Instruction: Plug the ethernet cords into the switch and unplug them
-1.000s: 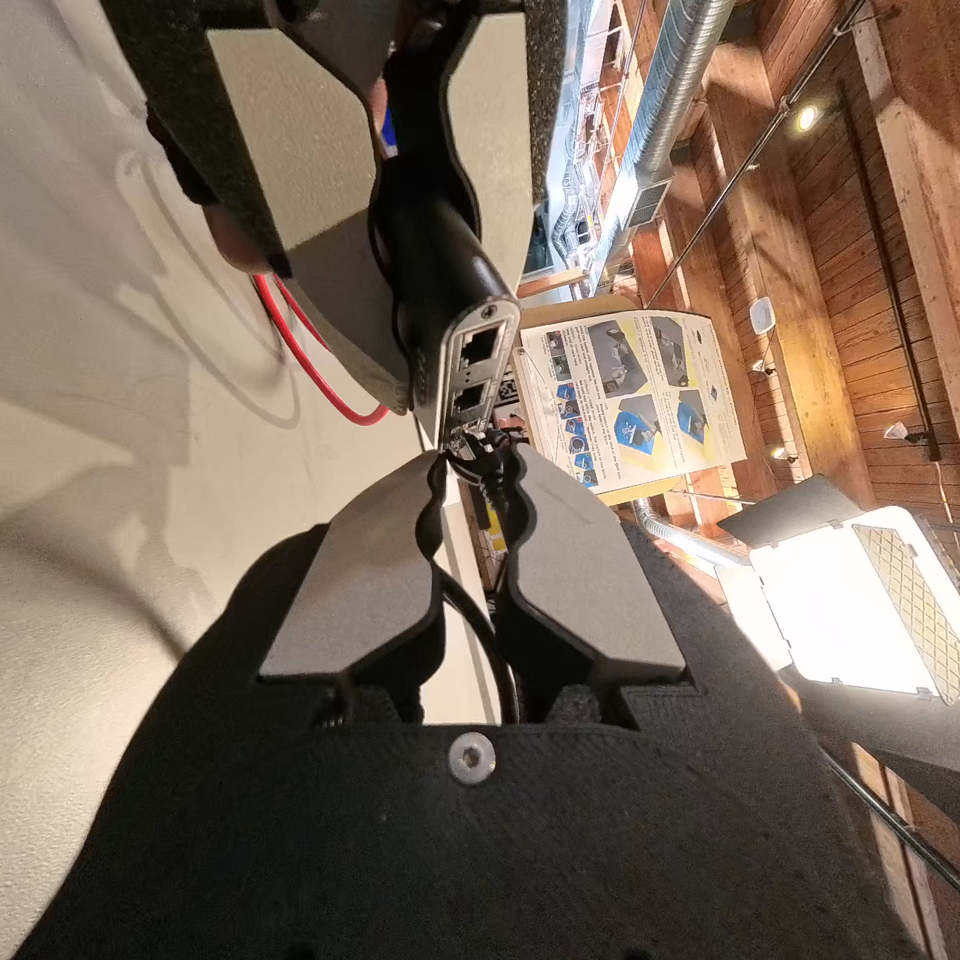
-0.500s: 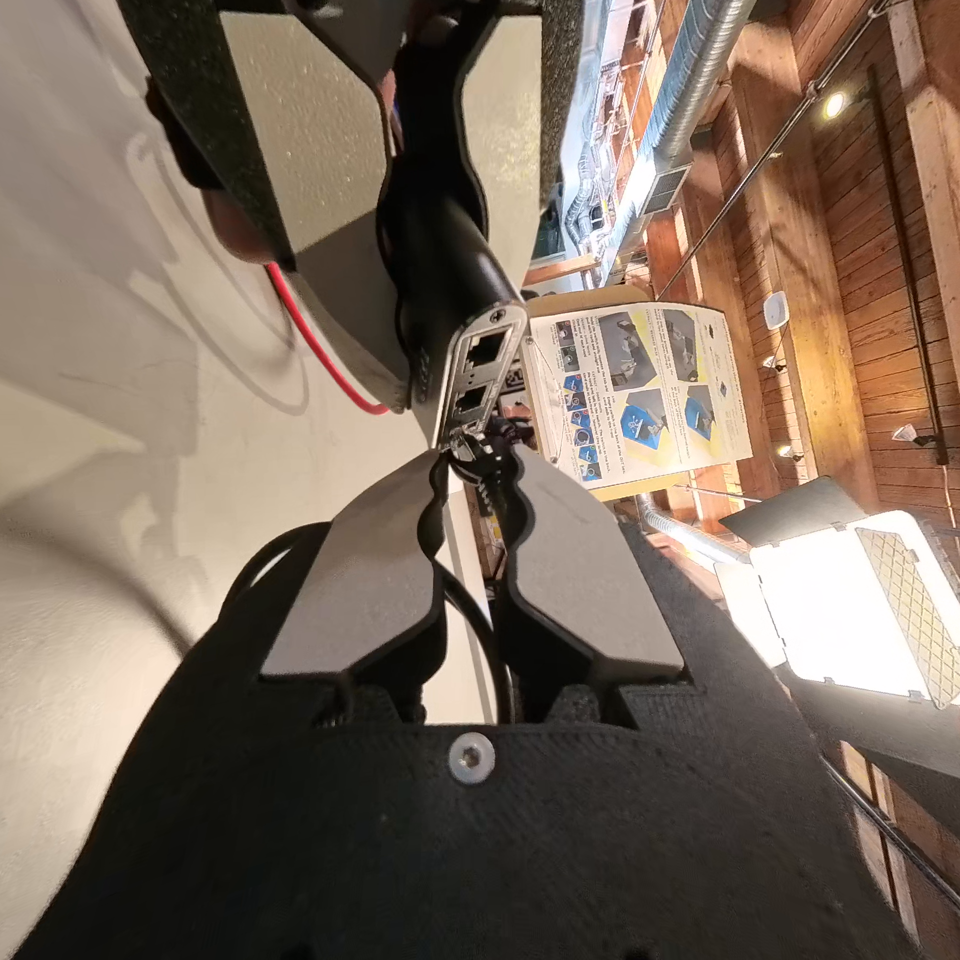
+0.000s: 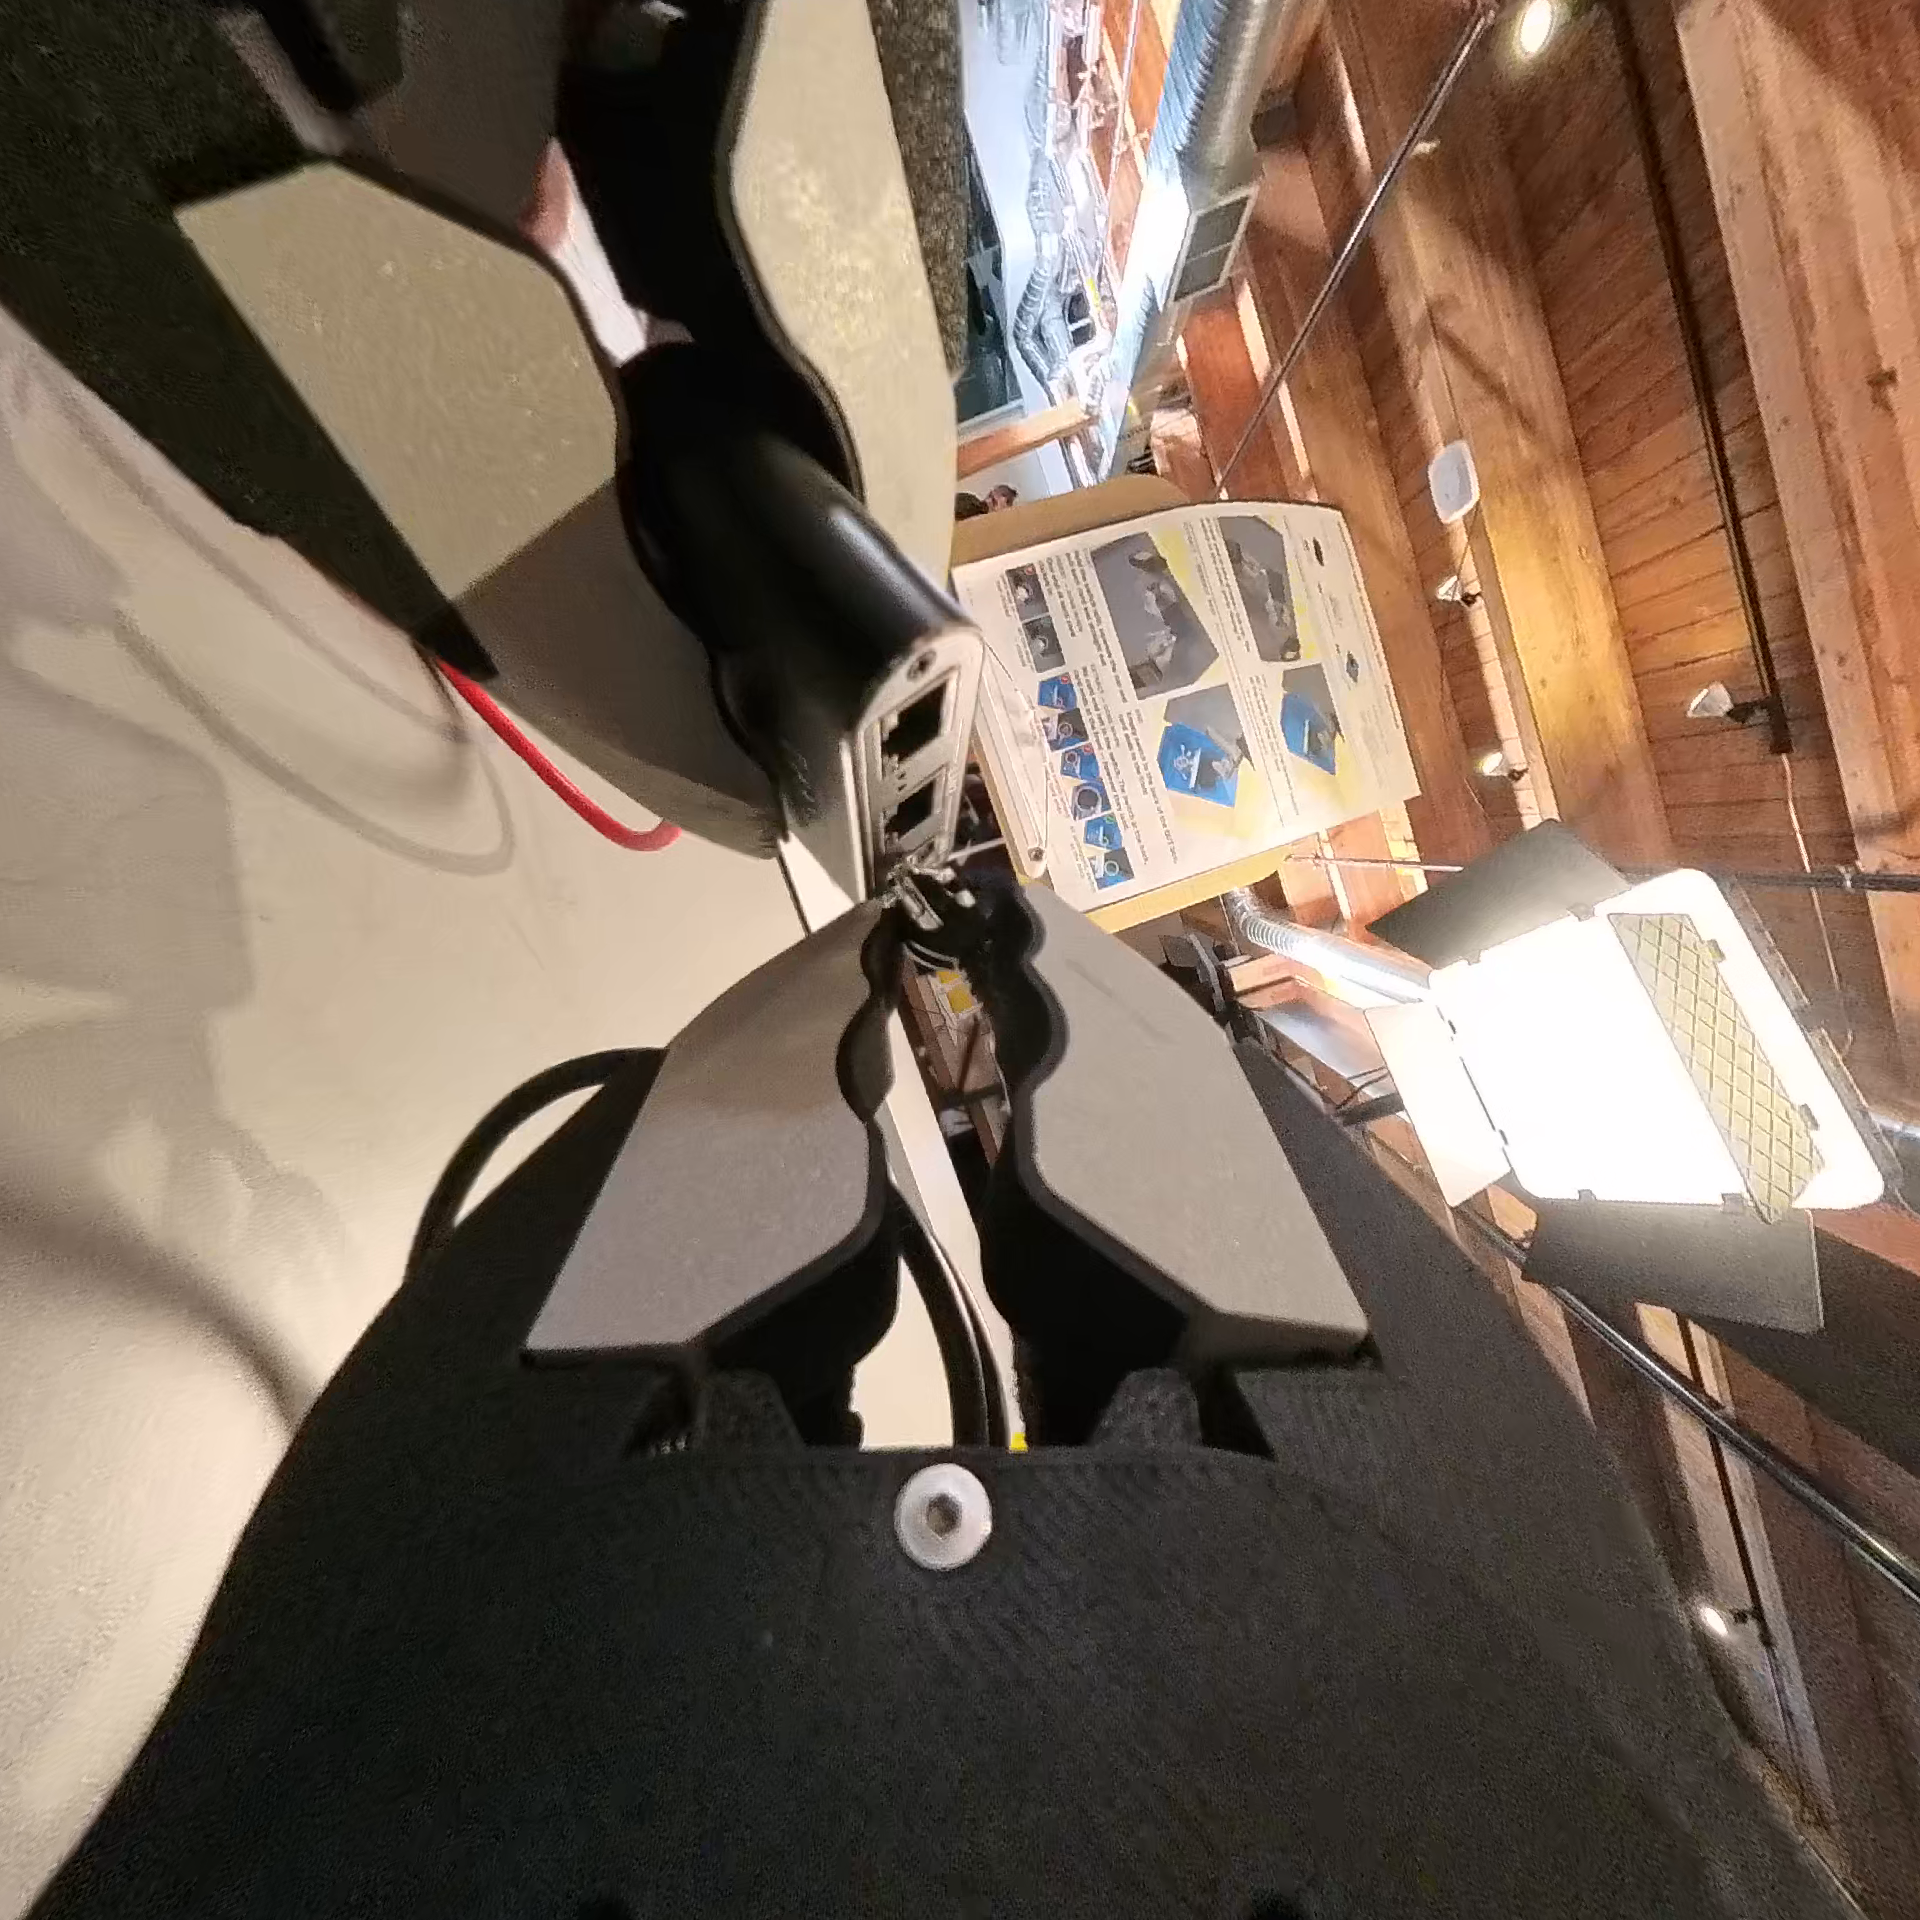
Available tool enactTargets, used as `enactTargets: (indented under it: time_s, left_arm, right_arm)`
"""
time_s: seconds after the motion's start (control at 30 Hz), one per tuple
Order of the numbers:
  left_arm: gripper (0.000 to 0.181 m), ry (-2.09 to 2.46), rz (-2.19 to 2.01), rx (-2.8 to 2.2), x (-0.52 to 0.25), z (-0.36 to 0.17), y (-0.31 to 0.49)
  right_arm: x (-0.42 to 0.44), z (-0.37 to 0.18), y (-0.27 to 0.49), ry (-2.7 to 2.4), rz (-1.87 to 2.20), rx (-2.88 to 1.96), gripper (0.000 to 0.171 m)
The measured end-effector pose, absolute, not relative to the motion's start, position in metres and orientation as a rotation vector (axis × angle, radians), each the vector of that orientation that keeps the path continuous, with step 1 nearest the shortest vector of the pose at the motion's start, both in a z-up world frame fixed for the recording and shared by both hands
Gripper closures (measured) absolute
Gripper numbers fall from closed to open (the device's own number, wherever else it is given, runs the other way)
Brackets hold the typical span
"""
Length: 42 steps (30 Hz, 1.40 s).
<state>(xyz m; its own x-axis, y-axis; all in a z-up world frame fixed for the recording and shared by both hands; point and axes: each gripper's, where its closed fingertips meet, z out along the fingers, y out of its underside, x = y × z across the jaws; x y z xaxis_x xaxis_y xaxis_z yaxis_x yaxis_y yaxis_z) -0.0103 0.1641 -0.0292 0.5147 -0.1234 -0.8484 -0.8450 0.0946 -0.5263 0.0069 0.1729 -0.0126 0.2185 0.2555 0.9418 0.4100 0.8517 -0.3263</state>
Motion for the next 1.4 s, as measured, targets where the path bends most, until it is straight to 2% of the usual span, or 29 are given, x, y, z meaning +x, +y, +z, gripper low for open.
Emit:
enactTargets:
  time_s: [0.23, 0.33, 0.7, 0.87, 1.03, 1.13, 1.23, 1.4]
  left_arm:
    - [0.152, 0.996, 1.011, -1.295, -0.016, -0.026, 0.166]
    - [0.152, 0.999, 0.995, -1.384, -0.026, -0.036, 0.166]
    - [0.154, 0.87, 0.796, -1.442, -0.044, -0.029, 0.162]
    - [0.154, 0.86, 0.798, -1.453, -0.05, -0.029, 0.161]
    - [0.154, 0.884, 0.806, -1.457, -0.047, -0.032, 0.162]
    - [0.153, 0.893, 0.802, -1.459, -0.045, -0.034, 0.163]
    - [0.153, 0.902, 0.8, -1.463, -0.044, -0.036, 0.164]
    - [0.153, 0.905, 0.795, -1.47, -0.044, -0.038, 0.165]
  right_arm:
    - [0.011, -0.008, 0.172, -1.338, -0.334, -0.461, 0.154]
    - [0.021, 0.004, 0.175, -1.251, -0.4, -0.444, 0.154]
    - [0.056, 0.032, 0.206, -1.108, -0.06, -0.662, 0.154]
    - [0.109, 0.073, 0.237, -0.912, 0.058, -0.768, 0.154]
    - [0.217, 0.119, 0.291, -0.558, 0.11, -0.898, 0.154]
    - [0.281, 0.107, 0.338, -0.339, 0.157, -1.019, 0.154]
    - [0.324, 0.067, 0.388, -0.156, 0.262, -1.171, 0.153]
    - [0.353, 0.026, 0.426, 0.008, 0.352, -1.354, 0.153]
